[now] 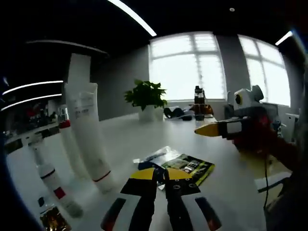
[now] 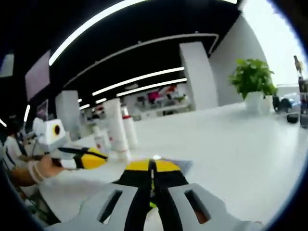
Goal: Arrange the skincare products in the storage area until every visible bottle or jar stands upright without overlapping.
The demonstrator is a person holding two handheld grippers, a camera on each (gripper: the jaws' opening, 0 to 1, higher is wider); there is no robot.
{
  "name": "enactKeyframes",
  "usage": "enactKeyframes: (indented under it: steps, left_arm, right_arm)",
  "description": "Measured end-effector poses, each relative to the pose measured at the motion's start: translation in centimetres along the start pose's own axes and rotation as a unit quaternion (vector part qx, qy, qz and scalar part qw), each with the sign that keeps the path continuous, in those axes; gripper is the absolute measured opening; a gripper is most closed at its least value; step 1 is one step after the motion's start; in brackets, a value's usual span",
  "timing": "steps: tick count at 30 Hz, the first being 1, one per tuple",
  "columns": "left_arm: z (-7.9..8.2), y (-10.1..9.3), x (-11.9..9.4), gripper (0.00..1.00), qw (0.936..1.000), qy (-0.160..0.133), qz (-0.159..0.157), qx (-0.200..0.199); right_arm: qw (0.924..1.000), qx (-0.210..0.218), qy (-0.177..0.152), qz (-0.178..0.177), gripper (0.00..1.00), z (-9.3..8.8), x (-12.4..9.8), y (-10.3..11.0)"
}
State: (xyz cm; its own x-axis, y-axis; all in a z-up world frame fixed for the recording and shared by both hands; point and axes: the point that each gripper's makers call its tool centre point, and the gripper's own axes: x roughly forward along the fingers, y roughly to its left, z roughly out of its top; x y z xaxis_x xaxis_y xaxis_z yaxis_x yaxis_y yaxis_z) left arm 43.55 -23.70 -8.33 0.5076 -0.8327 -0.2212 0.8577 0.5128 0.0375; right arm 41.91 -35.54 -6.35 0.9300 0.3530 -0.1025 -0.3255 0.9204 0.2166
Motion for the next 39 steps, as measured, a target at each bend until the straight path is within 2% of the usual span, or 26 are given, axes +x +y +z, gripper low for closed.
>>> enactKeyframes:
  steps: [1,2,4,5,7,10,13,16,18,19,22,26,28,33,36,39]
  left_arm:
    - [-0.1,0.4,0.5,0.06,0.9994,0.001,0.008,0.033]
    - [-0.4,0.5,0.8,0.06,0.9989,0.005,0.014,0.043]
    - [-1.1,0.4,1.5,0.05,0.9991,0.016,0.016,0.036]
    - [-1.4,0.2,1.7,0.05,0.9994,0.018,0.011,0.029]
    - [-2.1,0.2,2.0,0.05,0.9994,0.026,0.007,0.023]
    - [-2.9,0.6,2.0,0.05,0.9982,0.042,0.021,0.037]
    - [-3.6,0.7,2.0,0.05,0.9979,0.058,0.021,0.021]
    - [-4.7,1.3,1.7,0.04,0.9960,0.083,0.030,0.018]
    - [-5.5,1.3,1.5,0.02,0.9948,0.099,0.025,-0.004]
    - [-5.2,1.3,1.6,0.02,0.9953,0.091,0.022,-0.022]
    - [-5.3,1.5,1.6,0.01,0.9949,0.094,0.024,-0.026]
    - [-5.3,1.6,1.8,0.01,0.9947,0.094,0.028,-0.027]
    - [-5.3,1.3,2.1,0.01,0.9942,0.090,0.021,-0.054]
    - [-5.1,1.5,2.3,0.00,0.9946,0.088,0.013,-0.053]
    - [-5.1,1.6,2.4,0.00,0.9947,0.088,0.011,-0.051]
    - [-5.0,1.6,2.4,0.00,0.9941,0.086,0.005,-0.065]
  right_arm:
    - [0.9996,0.024,0.014,0.010,0.12,-0.4,0.2,0.1]
    - [0.9976,0.055,0.036,0.022,0.21,-1.0,0.4,0.3]
    - [0.9944,0.084,0.053,0.038,0.47,-1.4,1.0,0.5]
    - [0.9935,0.087,0.061,0.039,0.55,-1.7,1.1,0.5]
    - [0.9920,0.103,0.061,0.040,0.61,-1.6,1.2,0.3]
    - [0.9868,0.136,0.069,0.056,0.65,-1.8,1.3,0.5]
    - [0.9850,0.138,0.088,0.056,0.69,-2.4,1.5,0.4]
    - [0.9825,0.140,0.108,0.060,0.69,-3.2,1.5,0.7]
    - [0.9803,0.141,0.125,0.059,0.71,-4.1,1.6,0.7]
    - [0.9800,0.141,0.128,0.058,0.72,-4.3,1.6,0.7]
    - [0.9810,0.143,0.123,0.042,0.66,-4.2,1.7,0.0]
    - [0.9788,0.162,0.119,0.043,0.67,-3.9,2.2,-0.2]
    - [0.9777,0.166,0.120,0.048,0.66,-3.9,2.4,0.0]
    - [0.9685,0.205,0.120,0.075,0.67,-3.5,2.8,1.0]
    - [0.9673,0.216,0.115,0.066,0.69,-3.2,2.9,1.1]
    - [0.9637,0.227,0.119,0.076,0.70,-3.1,2.8,1.6]
